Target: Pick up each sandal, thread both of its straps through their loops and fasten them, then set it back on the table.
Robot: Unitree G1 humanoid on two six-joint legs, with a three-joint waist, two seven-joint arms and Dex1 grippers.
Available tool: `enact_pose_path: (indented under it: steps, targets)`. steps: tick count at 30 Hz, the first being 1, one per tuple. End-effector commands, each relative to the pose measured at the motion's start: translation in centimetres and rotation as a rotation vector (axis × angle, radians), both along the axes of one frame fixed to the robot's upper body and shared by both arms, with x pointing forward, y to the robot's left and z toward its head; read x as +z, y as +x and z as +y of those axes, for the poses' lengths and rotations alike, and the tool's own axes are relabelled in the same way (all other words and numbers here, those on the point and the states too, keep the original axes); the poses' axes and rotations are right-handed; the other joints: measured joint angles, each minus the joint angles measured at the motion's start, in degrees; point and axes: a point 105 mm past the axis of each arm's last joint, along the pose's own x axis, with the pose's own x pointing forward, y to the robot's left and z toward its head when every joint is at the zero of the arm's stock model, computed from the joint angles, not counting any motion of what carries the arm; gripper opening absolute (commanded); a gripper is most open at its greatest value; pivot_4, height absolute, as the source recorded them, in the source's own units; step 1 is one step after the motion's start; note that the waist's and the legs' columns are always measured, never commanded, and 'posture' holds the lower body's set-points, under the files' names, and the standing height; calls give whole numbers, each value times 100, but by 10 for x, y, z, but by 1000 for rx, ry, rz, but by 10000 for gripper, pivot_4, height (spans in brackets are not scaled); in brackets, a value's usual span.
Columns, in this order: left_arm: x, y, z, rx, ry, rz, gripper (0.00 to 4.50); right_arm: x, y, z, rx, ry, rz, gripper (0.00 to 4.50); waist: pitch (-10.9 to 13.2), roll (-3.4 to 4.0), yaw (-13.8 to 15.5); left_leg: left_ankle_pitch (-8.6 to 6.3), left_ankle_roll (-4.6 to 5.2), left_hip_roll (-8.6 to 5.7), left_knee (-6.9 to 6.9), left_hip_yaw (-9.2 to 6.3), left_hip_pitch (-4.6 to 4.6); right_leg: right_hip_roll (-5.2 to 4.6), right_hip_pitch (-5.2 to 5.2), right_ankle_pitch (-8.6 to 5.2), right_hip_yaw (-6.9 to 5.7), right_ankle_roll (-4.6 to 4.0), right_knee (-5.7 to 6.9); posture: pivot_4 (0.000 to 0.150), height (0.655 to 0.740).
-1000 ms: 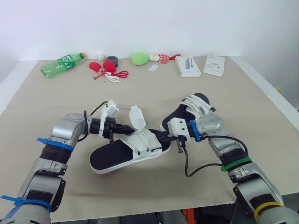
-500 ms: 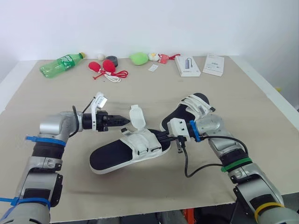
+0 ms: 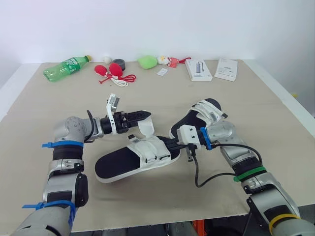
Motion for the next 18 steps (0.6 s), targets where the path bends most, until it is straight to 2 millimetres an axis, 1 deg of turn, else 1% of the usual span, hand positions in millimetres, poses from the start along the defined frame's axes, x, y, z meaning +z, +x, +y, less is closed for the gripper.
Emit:
enact_pose_path:
  steps: [1, 7, 10, 13, 14, 16, 18]
  targets:
    - [3, 20, 2, 102, -25, 27, 44767, -22, -2, -12, -31, -90, 52, 0, 0, 0, 1, 0, 0, -1, 0, -2, 0, 0, 2, 0, 0, 0, 0, 1500, 7400]
    - [6, 45, -11, 193, -58, 56, 44767, -21, -2, -12, -35, -87, 48, 0, 0, 0, 4, 0, -2, -3, 0, -6, -1, 0, 2, 1, -3, 3, -1, 1500, 7400]
    - [4, 56, -14, 242, -71, 74, 44767, -21, -1, -12, -37, -88, 46, 0, 0, 0, -2, 1, -4, -6, 1, -7, -2, 0, 1, 2, -2, 4, -2, 1500, 7400]
    - [4, 61, -16, 262, -77, 86, 44767, -21, -1, -13, -41, -89, 45, 0, 0, 0, -2, 1, -4, -6, 0, -7, -2, 0, 0, 4, -3, 7, -2, 1500, 7400]
    - [4, 61, -18, 262, -78, 87, 44767, -21, -1, -14, -43, -90, 45, 0, 0, 0, -3, 1, -4, -6, -1, -7, -3, 0, 0, 14, -3, 26, -2, 1500, 7400]
    - [4, 63, -19, 263, -77, 82, 44767, -20, -1, -14, -45, -90, 46, 0, 0, 0, -5, 0, -5, -6, -1, -8, -4, 0, -1, 15, -4, 28, -3, 1500, 7400]
    - [3, 64, -18, 272, -55, 61, 39612, -20, 0, -14, -46, -91, 46, 0, 0, 0, -6, 0, -5, -6, -1, -8, -5, 0, -1, 15, -4, 29, -3, 1500, 7400]
